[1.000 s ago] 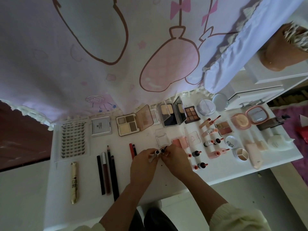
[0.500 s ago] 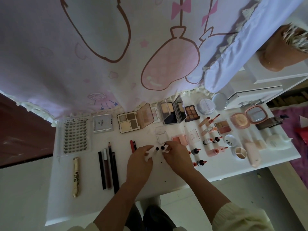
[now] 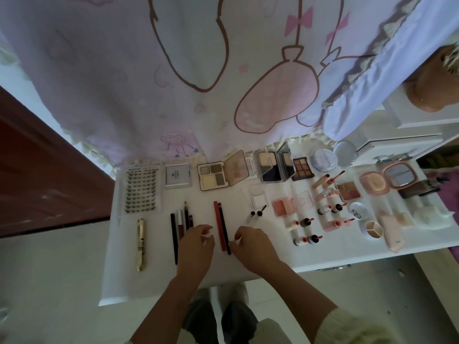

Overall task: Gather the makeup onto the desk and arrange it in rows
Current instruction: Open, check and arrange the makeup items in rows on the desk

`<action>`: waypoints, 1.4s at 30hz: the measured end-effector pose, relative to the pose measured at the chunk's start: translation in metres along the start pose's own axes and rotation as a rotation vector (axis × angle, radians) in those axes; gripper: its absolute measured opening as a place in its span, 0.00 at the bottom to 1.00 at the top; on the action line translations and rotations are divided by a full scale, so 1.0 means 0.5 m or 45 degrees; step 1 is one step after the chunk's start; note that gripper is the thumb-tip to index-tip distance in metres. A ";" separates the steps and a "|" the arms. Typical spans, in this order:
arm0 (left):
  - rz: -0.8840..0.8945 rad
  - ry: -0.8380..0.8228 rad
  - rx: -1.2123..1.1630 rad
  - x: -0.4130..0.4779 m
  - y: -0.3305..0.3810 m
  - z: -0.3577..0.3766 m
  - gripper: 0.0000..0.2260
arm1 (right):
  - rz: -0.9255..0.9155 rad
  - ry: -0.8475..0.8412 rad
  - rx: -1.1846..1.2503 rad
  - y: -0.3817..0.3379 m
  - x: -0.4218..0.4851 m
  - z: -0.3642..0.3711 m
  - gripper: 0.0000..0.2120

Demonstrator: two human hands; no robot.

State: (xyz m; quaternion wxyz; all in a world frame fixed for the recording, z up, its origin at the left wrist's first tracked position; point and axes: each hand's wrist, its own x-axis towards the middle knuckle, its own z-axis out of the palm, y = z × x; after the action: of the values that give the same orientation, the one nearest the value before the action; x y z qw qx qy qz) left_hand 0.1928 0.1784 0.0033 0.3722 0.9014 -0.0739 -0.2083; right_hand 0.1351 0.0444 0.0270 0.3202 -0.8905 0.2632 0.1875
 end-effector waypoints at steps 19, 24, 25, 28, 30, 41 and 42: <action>-0.298 -0.187 -0.566 0.022 0.024 -0.055 0.16 | -0.023 -0.104 0.285 -0.017 -0.018 -0.010 0.07; -0.391 -0.242 -1.002 0.014 0.061 -0.110 0.14 | -0.113 -0.192 0.384 -0.044 -0.043 -0.045 0.04; -0.344 -0.248 -1.008 0.012 0.067 -0.118 0.12 | -0.131 -0.210 0.406 -0.051 -0.047 -0.050 0.05; -0.251 -0.292 -1.031 0.004 0.082 -0.134 0.09 | -0.163 -0.242 0.462 -0.069 -0.052 -0.061 0.04; -0.245 -0.315 -1.072 0.002 0.086 -0.140 0.08 | -0.162 -0.241 0.484 -0.076 -0.051 -0.064 0.04; -0.248 -0.240 -1.347 0.002 0.103 -0.161 0.09 | -0.234 -0.201 0.447 -0.105 -0.047 -0.144 0.17; -0.254 -0.201 -1.387 0.003 0.104 -0.162 0.09 | -0.249 -0.242 0.379 -0.111 -0.046 -0.140 0.18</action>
State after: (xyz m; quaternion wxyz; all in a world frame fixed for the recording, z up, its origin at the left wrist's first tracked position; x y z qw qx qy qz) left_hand 0.2303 0.1925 0.0907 0.7559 0.5632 0.1025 -0.3175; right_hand 0.1612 0.0417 0.1155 0.4885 -0.8329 0.1689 0.1978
